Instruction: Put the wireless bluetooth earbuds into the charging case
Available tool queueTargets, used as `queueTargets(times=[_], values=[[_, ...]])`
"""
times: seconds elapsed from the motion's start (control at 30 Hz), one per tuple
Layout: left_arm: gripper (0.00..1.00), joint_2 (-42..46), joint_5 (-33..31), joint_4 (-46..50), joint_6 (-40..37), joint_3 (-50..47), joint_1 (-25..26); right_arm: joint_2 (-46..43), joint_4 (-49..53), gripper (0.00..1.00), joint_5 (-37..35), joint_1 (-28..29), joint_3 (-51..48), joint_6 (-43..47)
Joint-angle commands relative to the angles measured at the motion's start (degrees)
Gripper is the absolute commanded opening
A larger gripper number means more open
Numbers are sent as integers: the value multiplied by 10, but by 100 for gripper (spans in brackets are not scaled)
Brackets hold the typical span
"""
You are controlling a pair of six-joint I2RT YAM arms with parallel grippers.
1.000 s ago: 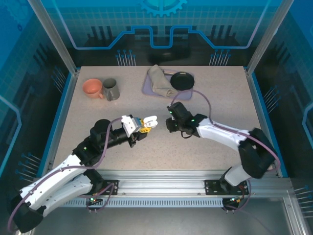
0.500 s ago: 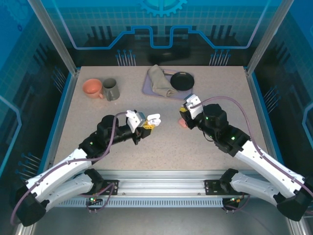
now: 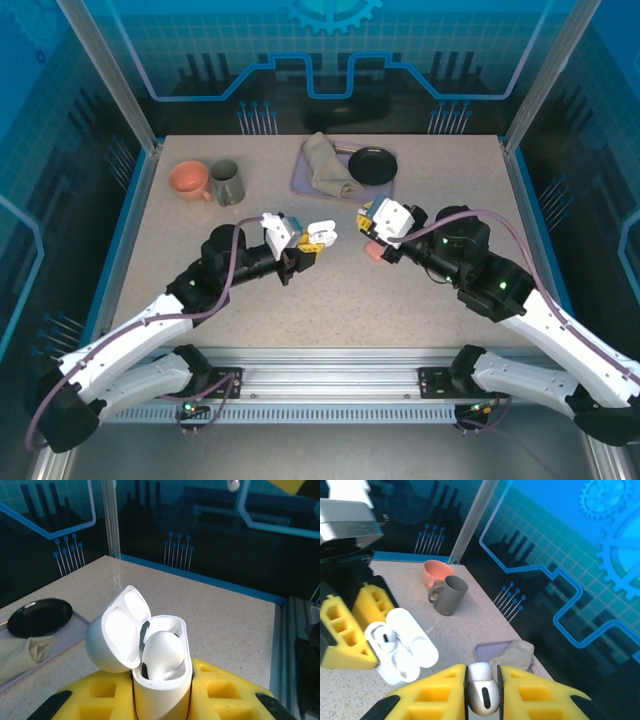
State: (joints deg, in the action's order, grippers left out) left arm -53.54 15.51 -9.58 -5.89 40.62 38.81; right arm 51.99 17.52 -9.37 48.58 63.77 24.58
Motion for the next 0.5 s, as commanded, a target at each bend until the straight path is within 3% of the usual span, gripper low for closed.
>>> queueTargets(times=[0.0,0.47], values=[[0,-3,24,-27,8,26,4,15,20,21,6,19,24,61],[0,12,31,-14,1,27,3,79,33,21,-44,69,64,175]])
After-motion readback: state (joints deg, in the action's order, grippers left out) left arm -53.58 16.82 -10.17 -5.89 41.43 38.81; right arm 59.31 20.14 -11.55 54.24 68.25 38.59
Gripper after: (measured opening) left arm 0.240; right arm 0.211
